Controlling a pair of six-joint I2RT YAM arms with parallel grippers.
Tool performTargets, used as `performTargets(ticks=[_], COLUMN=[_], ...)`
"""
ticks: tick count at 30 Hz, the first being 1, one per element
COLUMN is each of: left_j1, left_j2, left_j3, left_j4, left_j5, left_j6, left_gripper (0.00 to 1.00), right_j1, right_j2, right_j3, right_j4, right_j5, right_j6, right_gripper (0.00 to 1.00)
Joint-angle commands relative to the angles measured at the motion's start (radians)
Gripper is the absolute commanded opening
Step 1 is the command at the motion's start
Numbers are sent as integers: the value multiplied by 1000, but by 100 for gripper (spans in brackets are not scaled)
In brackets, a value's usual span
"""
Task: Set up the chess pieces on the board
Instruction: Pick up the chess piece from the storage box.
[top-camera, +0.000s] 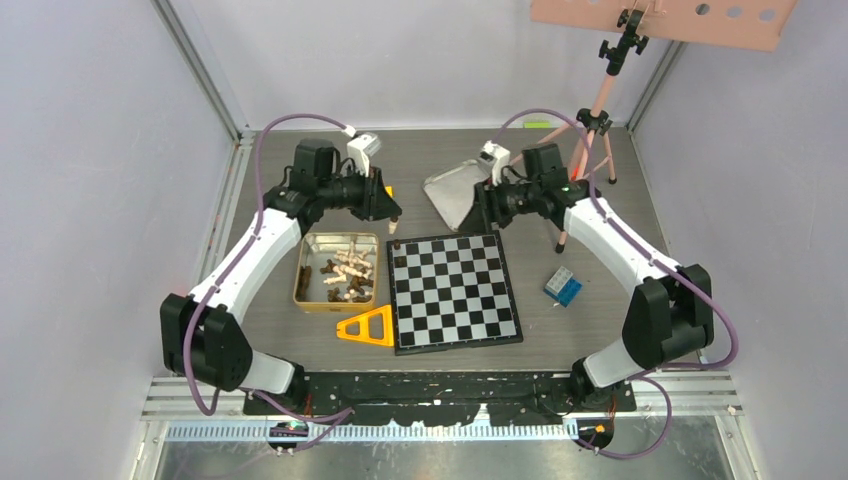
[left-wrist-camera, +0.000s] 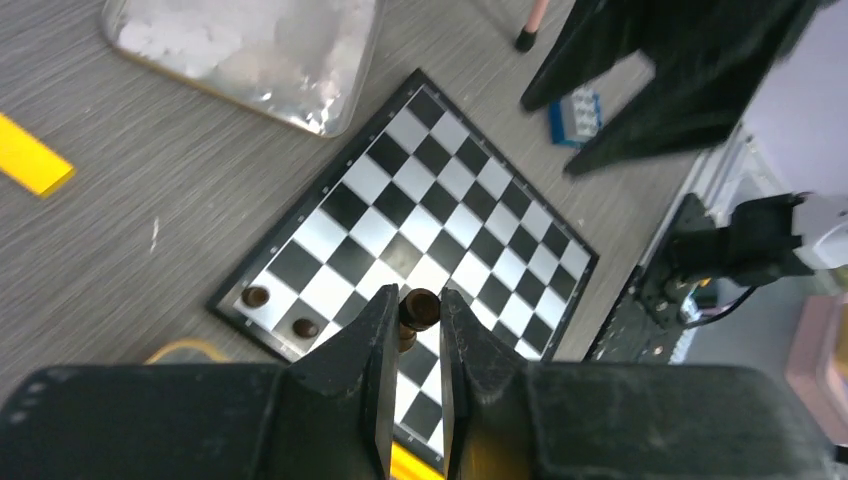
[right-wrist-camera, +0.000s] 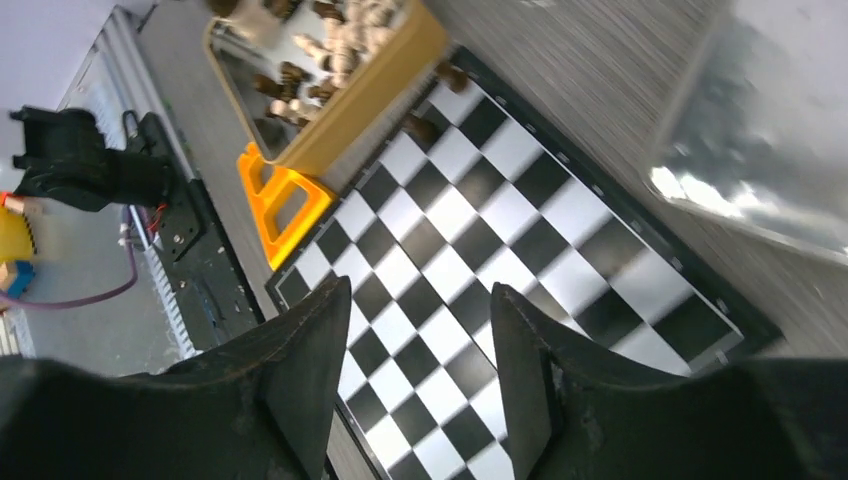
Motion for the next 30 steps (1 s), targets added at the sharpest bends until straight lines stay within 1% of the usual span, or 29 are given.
performTargets(ticks=[1,5,8,11,15,23,27,30], left_j1=[2,20,65,106,134,224,254,278], left_j2=[28,17,1,-12,-29,-45,-50,-55], left_j3=[41,27,-2,-20,-29,-68,-84,-96], left_j4=[178,194,229,243,224,230,214,203], left_j5=[106,103,102,106,108,110,112,108], left_j6=[-206,-267,-340,-377,-383,-458,-462,-464], left_gripper=[0,0,0,0,0,0,0,0], right_j1=[126,204,245,284,306,344,354,370], right_j2=[-1,90,179,245,344,444,492,523], right_j3=[37,107,186,243,330,452,520,571], right_j4=[205,268,300,340,368,370,382,359], right_j5=[-11,14,8,13,7,-30,-60,-77], right_j6=[118,158,197,245,306,367,410,412], right_gripper=[62,65,65,66,65,63,60,59])
